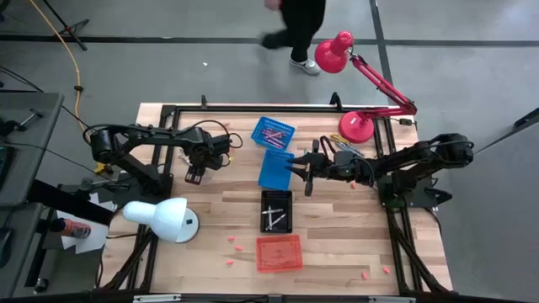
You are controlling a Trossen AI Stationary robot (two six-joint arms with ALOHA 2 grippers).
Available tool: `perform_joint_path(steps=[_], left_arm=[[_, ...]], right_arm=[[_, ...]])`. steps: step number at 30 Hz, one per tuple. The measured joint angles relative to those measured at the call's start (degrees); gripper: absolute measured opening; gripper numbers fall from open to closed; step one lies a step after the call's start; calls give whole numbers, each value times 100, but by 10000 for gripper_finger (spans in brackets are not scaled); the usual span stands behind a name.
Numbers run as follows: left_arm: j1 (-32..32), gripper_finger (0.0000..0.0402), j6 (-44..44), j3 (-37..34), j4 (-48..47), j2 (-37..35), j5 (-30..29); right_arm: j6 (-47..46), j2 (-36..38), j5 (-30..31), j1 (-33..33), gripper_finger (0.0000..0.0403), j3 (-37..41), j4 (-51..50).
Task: Sort crayons
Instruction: Put the white crayon into the black bin
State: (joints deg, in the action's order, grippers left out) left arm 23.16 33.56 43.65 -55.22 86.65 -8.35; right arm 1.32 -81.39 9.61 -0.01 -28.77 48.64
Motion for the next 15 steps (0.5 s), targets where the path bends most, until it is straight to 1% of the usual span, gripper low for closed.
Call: perform_joint_path(steps=[3,9,15], left_arm=[[0,170,-24,-107,195,0,-303],[-30,170,54,-330,816,0,-259],[-35,170,167,-436,921,-24,-253]], right_arm=[[3,-2,0,0,91,0,-4],[9,-1,0,0,91,0,-6],[2,-1,0,0,91,0,-6]])
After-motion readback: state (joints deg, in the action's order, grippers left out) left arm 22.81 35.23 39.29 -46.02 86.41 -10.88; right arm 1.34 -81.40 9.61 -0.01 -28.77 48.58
